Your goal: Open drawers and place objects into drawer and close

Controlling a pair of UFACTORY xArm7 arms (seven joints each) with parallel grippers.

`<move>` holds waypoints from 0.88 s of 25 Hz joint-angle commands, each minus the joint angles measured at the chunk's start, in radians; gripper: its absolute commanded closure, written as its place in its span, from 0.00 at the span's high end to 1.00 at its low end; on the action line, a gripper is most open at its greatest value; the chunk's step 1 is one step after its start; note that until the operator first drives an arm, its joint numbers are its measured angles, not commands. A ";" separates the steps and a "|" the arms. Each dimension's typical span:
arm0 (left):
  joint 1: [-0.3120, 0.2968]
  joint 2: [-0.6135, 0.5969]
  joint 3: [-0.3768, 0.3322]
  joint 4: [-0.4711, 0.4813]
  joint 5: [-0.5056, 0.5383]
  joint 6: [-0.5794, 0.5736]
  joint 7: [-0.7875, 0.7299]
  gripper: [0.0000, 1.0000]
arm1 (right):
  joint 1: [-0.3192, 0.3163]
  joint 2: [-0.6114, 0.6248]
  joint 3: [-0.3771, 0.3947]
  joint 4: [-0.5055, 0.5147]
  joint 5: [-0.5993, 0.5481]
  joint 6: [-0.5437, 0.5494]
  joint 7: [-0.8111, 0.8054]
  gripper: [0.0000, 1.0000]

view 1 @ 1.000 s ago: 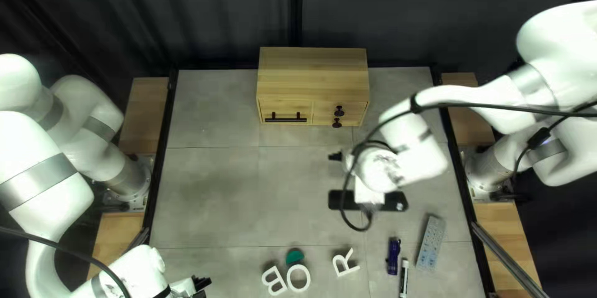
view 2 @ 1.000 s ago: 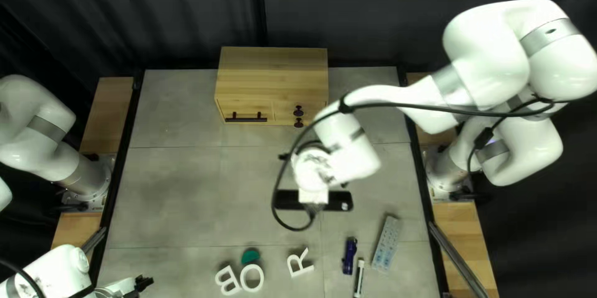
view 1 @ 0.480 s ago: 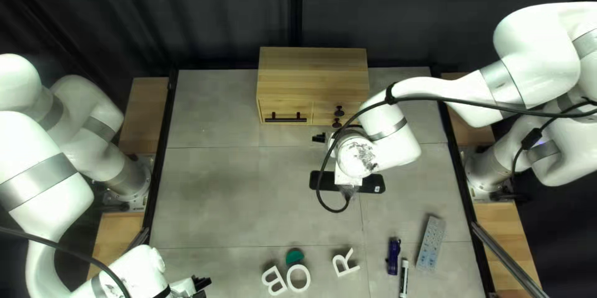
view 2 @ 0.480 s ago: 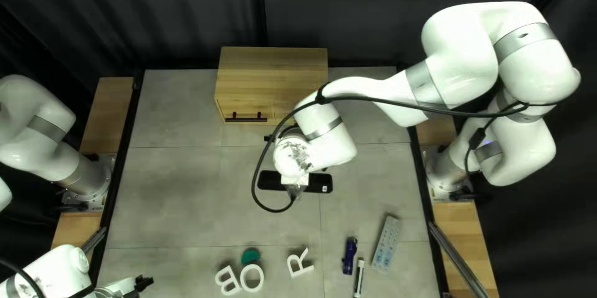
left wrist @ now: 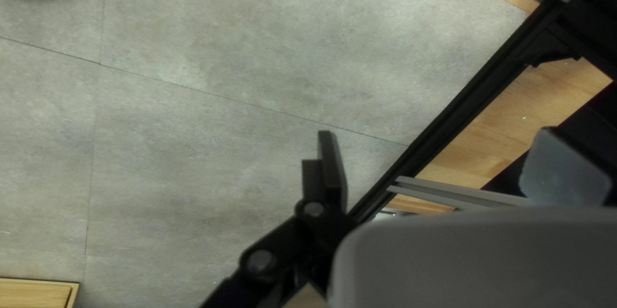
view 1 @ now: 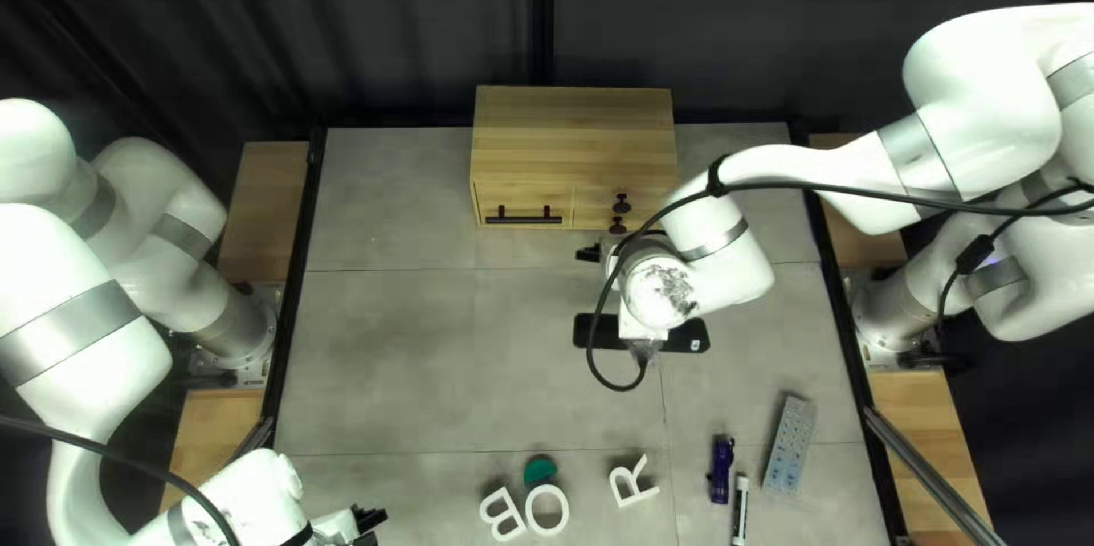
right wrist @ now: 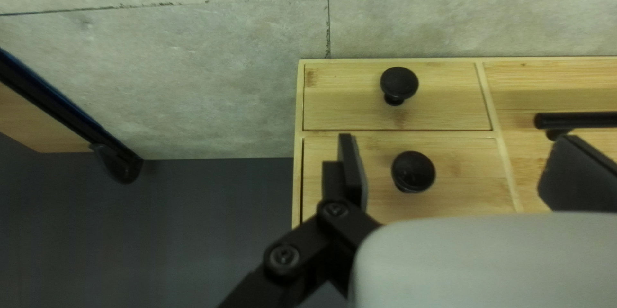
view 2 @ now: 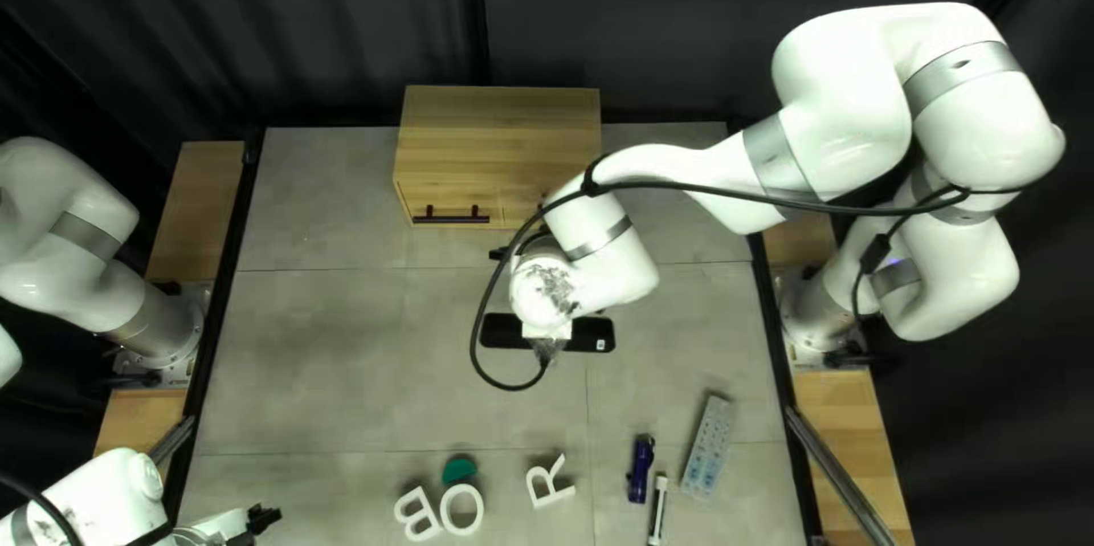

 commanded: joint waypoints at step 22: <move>0.000 0.000 0.000 0.000 0.000 0.000 0.000 1.00 | -0.060 0.069 -0.044 0.005 -0.003 -0.085 -0.024 1.00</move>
